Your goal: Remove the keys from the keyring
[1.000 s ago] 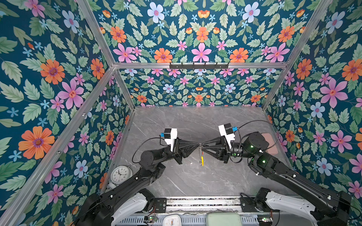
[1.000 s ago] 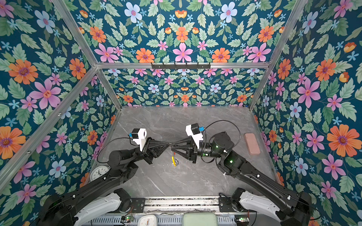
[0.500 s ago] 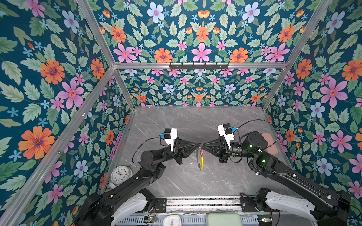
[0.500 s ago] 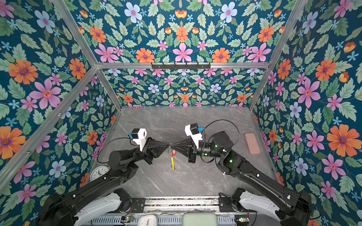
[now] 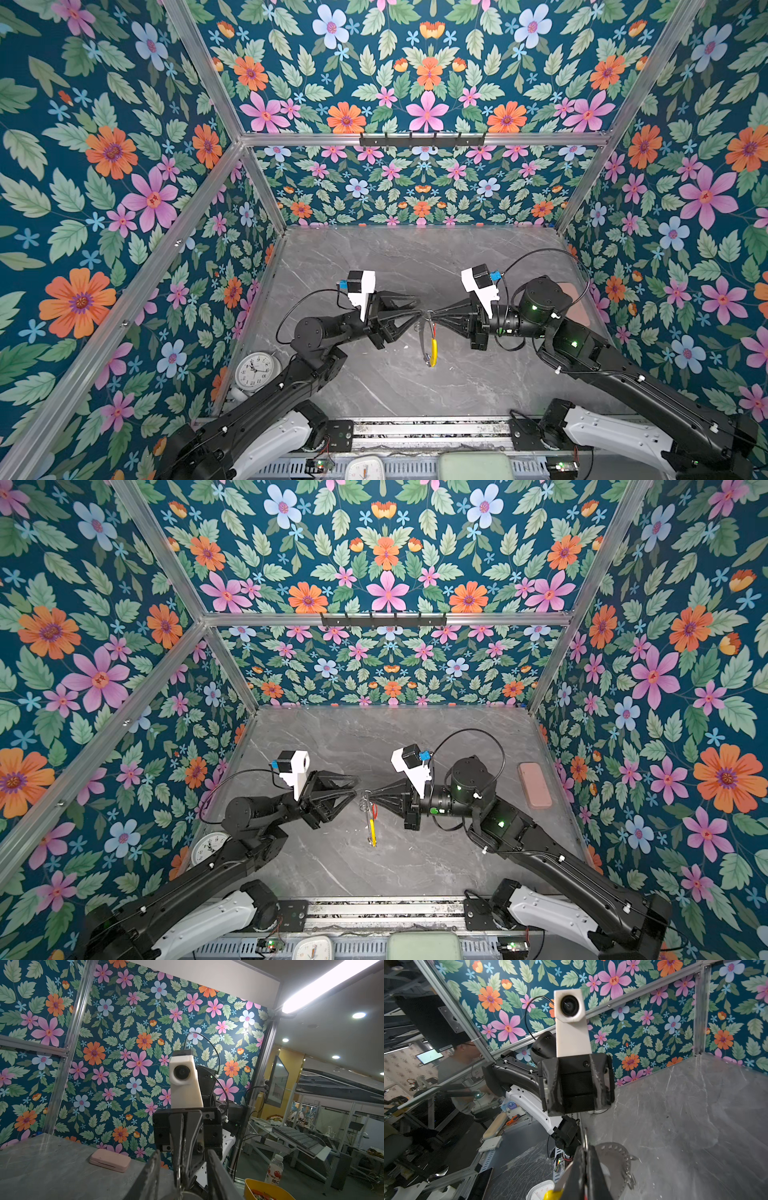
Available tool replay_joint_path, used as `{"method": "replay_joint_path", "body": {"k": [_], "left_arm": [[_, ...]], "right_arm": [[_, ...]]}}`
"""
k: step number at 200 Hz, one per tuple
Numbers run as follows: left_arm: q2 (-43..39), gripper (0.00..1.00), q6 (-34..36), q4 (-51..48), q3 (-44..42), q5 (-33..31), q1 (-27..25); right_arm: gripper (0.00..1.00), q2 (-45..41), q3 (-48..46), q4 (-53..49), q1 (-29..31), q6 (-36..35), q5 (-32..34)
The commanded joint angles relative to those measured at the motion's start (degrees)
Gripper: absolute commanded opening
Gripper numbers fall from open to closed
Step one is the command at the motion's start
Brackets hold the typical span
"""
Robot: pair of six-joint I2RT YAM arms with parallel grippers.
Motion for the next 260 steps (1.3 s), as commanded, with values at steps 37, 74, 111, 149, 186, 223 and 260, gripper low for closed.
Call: {"method": "replay_joint_path", "body": {"k": [37,74,111,149,186,223,260], "left_arm": [[-0.2,0.43,10.9,-30.8,7.7,3.7,0.1],[1.1,0.44,14.9,-39.7,11.4,5.0,0.2],[2.8,0.43,16.1,-41.9,12.6,7.6,0.1],[2.8,0.33,16.4,-42.3,12.6,9.1,0.1],[2.8,0.25,16.5,-42.2,12.7,9.7,0.1],[3.3,0.13,16.5,-41.6,12.9,10.6,0.1],[3.0,0.06,17.1,-41.7,12.8,10.6,0.2]], "right_arm": [[0.00,2.7,10.1,-23.6,0.5,-6.9,9.0],[0.00,6.5,15.9,-31.3,2.8,-9.5,13.5],[0.00,9.0,19.2,-34.6,3.9,-11.1,13.4],[0.00,9.2,19.9,-34.9,4.0,-11.5,14.0],[0.00,9.8,20.1,-35.1,4.0,-11.6,14.1],[0.00,10.2,20.3,-35.0,4.0,-11.7,14.5],[0.00,10.5,20.4,-34.8,4.2,-11.9,15.1]]}}
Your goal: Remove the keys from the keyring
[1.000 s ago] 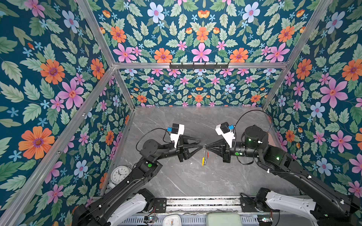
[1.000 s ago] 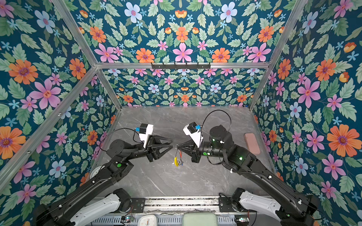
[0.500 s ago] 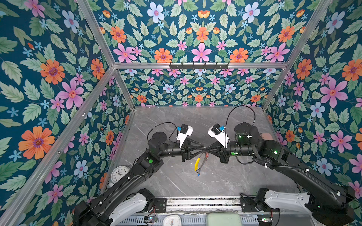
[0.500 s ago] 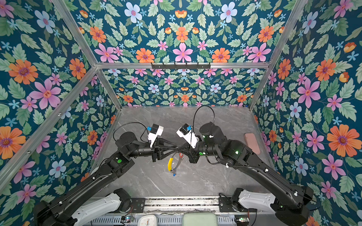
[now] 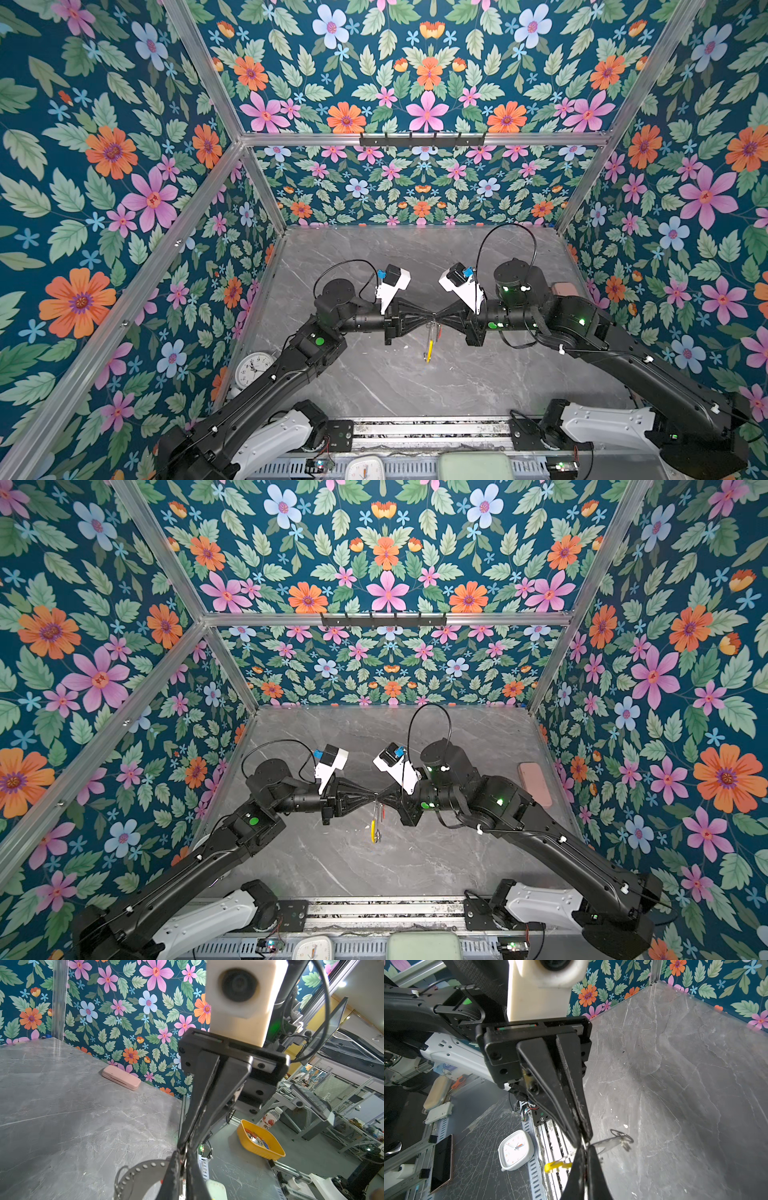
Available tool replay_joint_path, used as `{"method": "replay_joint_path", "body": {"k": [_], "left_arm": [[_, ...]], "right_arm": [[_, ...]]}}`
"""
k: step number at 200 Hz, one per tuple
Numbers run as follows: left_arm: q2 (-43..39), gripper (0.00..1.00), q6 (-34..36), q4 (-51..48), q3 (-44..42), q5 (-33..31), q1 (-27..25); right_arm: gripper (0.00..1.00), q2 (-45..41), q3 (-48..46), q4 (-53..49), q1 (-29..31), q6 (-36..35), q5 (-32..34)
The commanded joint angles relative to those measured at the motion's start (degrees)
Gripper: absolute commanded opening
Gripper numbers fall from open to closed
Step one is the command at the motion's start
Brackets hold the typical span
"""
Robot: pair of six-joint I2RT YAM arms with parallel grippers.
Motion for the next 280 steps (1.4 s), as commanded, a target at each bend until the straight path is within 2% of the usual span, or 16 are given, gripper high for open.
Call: {"method": "replay_joint_path", "body": {"k": [1,18,44,81,120,159,211,255,280], "left_arm": [[-0.3,0.05,0.8,1.4,0.4,1.4,0.0],[-0.6,0.00,1.1,1.6,0.4,1.4,-0.1],[-1.4,0.00,1.3,2.9,-0.2,0.8,-0.1],[-3.1,0.00,0.6,7.1,-2.1,-1.1,0.0],[-4.8,0.00,-2.8,16.4,-6.0,-2.5,0.0],[-6.0,0.00,-5.3,24.0,-8.9,-3.9,0.0],[-6.7,0.00,-9.4,34.3,-12.9,-6.3,-0.1],[-6.1,0.00,-11.4,38.8,-14.6,-7.7,0.0],[-6.0,0.00,-12.3,40.5,-15.2,-8.5,0.0]], "right_arm": [[0.00,0.4,0.3,0.8,0.1,-1.0,0.8],[0.00,0.5,0.3,0.9,0.2,-1.0,0.5],[0.00,0.5,0.2,1.8,0.2,-0.9,0.0],[0.30,-2.4,-3.8,8.5,0.3,0.1,-2.5],[0.42,-8.4,-12.0,21.6,0.3,2.5,-3.2],[0.44,-12.5,-20.0,35.1,0.3,4.1,-2.2],[0.45,-12.8,-25.4,47.5,0.3,7.6,-3.4],[0.44,-11.1,-25.3,48.8,0.3,9.2,-6.5],[0.39,-10.1,-25.7,50.0,0.3,10.3,-7.5]]}}
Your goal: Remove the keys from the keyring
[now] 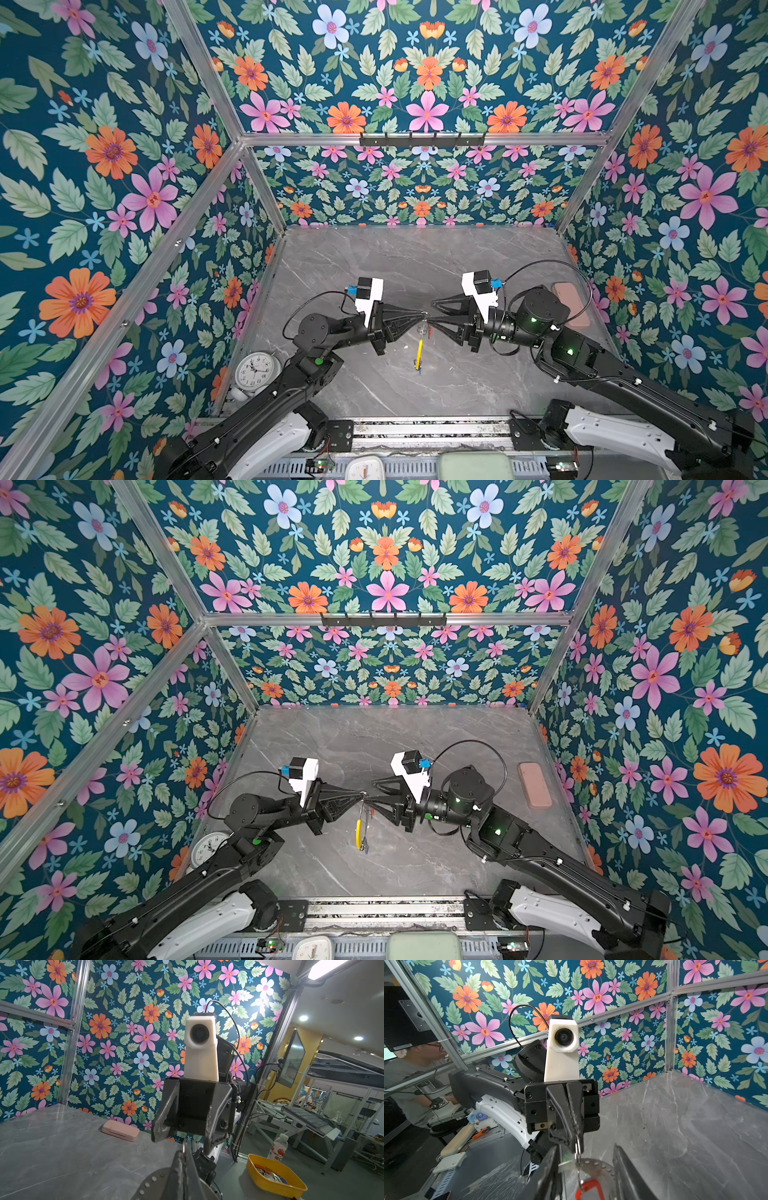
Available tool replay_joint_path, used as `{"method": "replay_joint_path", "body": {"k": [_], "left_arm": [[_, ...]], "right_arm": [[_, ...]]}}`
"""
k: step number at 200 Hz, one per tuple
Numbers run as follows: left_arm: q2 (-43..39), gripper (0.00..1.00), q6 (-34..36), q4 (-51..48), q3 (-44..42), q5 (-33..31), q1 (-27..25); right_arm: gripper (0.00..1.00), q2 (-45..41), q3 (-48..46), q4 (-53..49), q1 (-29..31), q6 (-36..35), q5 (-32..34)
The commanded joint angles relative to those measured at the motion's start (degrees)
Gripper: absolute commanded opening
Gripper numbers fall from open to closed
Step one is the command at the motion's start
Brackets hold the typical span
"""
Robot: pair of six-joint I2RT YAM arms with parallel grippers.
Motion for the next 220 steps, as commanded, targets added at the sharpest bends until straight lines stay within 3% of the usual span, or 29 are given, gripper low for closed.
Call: {"method": "replay_joint_path", "body": {"k": [1,201,220], "left_arm": [[0.1,0.00,-1.5,5.5,-0.3,-1.2,0.1],[1.5,0.00,-3.2,7.9,-0.6,-2.2,0.0],[1.7,0.02,-3.5,7.9,-0.5,-2.1,0.0]], "right_arm": [[0.39,0.6,-0.1,3.8,0.0,2.0,-1.9],[0.00,1.2,-0.7,4.3,0.0,2.8,-3.7],[0.00,1.1,-0.6,3.8,0.0,2.6,-3.8]]}}
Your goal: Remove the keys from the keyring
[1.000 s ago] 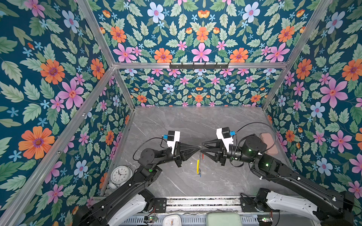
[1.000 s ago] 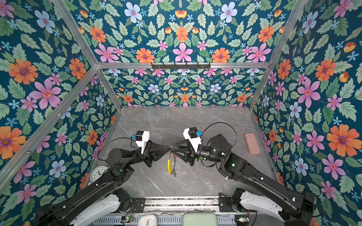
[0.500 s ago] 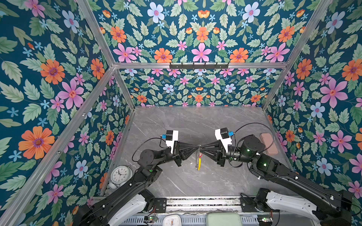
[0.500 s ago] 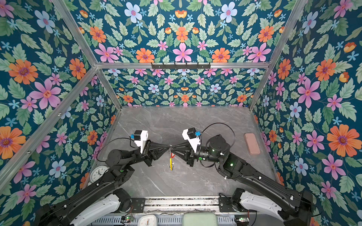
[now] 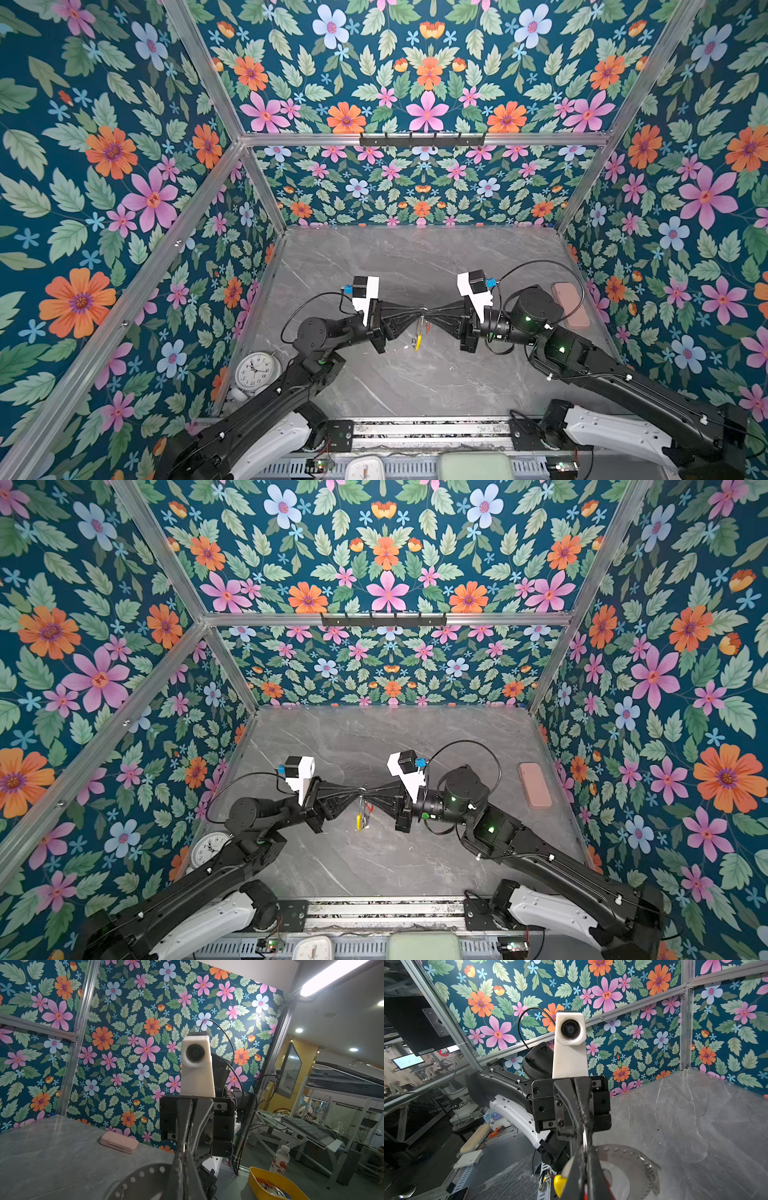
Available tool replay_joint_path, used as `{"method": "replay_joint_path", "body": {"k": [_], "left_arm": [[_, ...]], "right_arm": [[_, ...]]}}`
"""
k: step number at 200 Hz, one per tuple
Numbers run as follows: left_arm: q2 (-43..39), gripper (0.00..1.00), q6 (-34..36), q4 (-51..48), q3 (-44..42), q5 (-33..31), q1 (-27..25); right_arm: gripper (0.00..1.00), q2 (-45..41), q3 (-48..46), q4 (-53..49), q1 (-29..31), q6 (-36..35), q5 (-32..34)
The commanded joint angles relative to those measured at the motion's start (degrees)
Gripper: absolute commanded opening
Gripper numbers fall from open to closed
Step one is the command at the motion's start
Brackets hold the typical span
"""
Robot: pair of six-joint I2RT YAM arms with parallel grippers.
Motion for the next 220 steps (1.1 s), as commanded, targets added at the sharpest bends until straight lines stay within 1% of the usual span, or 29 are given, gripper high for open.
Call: {"method": "replay_joint_path", "body": {"k": [1,20,34,47,63,78,97,115,137,159,181,193,220], "left_arm": [[0.1,0.02,-0.6,2.0,0.3,0.0,0.1],[0.1,0.20,-1.0,1.9,0.4,0.4,0.1],[-0.4,0.29,-1.1,1.3,0.5,0.4,0.1],[-1.3,0.35,-0.9,-0.3,0.8,0.2,0.1],[-3.2,0.39,0.6,-5.3,1.5,-0.3,0.1],[-5.1,0.40,2.7,-11.9,2.8,-0.5,0.1],[-6.2,0.39,5.3,-20.3,5.6,0.8,0.1],[-5.8,0.37,7.8,-29.3,9.0,0.9,0.1],[-4.9,0.38,9.4,-36.0,12.6,2.9,0.1],[-3.9,0.39,12.9,-44.3,16.1,4.0,0.1],[-3.0,0.38,14.8,-49.1,18.4,5.5,0.1],[-2.4,0.35,15.4,-50.5,19.0,6.1,0.1],[-0.7,0.34,16.0,-52.5,19.8,7.3,0.1]], "right_arm": [[0.00,0.0,0.5,0.7,0.2,-0.2,-1.2],[0.00,-0.2,0.9,-0.7,0.1,-0.4,-1.1],[0.00,-0.3,1.5,-2.4,0.2,-1.0,-1.1],[0.00,-0.5,1.7,-3.8,0.1,-1.2,-1.1],[0.00,-0.9,2.1,-5.9,0.1,-1.5,-0.8],[0.00,-0.8,3.7,-10.3,0.1,-2.7,-0.5],[0.00,-0.2,6.4,-16.8,0.2,-4.7,-0.5],[0.00,1.0,9.2,-22.5,0.1,-6.2,-0.8],[0.00,2.7,12.7,-28.8,0.2,-7.8,-1.3],[0.00,4.7,15.9,-33.7,0.1,-9.3,-1.6],[0.00,5.9,17.6,-36.2,0.2,-10.1,-1.5],[0.00,6.3,18.1,-36.7,0.1,-10.2,-1.2],[0.00,7.1,19.5,-37.7,0.1,-10.7,-0.8]]}}
